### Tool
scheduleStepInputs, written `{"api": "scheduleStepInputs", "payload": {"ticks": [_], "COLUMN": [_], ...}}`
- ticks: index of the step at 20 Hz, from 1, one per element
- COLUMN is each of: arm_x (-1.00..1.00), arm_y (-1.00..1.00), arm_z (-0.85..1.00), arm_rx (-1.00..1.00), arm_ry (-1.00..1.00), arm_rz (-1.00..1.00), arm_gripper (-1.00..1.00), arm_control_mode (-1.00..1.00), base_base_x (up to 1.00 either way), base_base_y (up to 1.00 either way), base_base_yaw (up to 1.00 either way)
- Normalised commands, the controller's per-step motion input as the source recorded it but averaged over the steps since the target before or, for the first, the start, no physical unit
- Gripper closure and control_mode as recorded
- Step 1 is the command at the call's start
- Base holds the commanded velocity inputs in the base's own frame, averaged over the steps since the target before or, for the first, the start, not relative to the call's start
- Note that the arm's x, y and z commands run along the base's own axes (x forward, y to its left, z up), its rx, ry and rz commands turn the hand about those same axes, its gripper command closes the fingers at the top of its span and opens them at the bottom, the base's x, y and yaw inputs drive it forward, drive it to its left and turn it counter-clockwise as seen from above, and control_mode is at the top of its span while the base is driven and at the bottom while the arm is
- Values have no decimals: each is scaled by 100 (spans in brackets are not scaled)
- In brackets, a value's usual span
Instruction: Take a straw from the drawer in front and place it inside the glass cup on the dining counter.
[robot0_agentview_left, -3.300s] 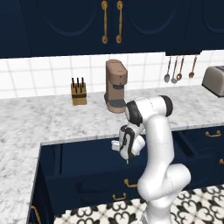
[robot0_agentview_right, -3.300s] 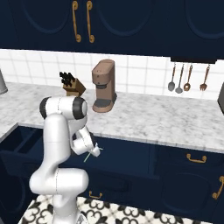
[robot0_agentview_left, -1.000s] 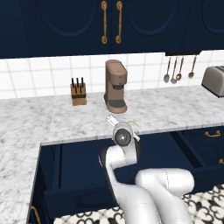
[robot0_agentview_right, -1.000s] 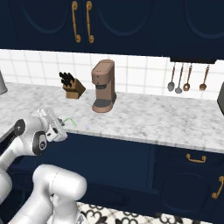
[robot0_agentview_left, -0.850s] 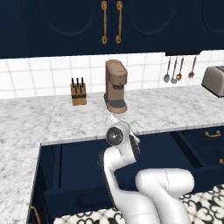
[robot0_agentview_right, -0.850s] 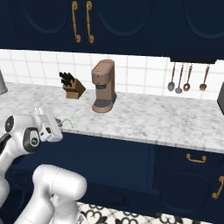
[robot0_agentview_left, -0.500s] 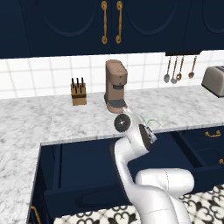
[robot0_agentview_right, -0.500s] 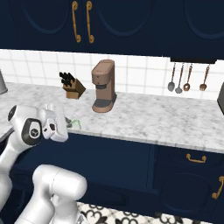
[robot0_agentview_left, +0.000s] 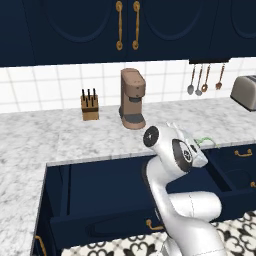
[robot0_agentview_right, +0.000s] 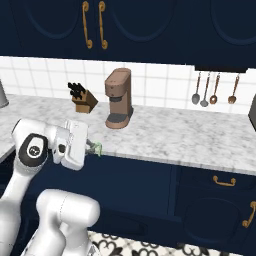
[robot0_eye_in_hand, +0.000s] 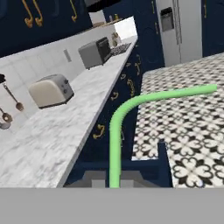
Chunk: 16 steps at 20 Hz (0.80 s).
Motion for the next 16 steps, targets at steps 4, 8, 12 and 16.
{"api": "scheduleStepInputs", "payload": {"ticks": [4, 8, 12, 16], "arm_x": [0, 0, -27, -32], "arm_y": [-33, -33, -28, -26], "arm_z": [-4, -2, 65, 32], "arm_rx": [-35, -19, 0, -10], "arm_ry": [30, 20, 1, 0], "arm_rz": [-25, -20, -11, -9], "arm_gripper": [100, 100, 100, 100], "arm_control_mode": [-100, -100, -100, -100], "base_base_x": [0, 0, 0, 0], "base_base_y": [0, 0, 0, 0], "base_base_yaw": [0, 0, 0, 0]}}
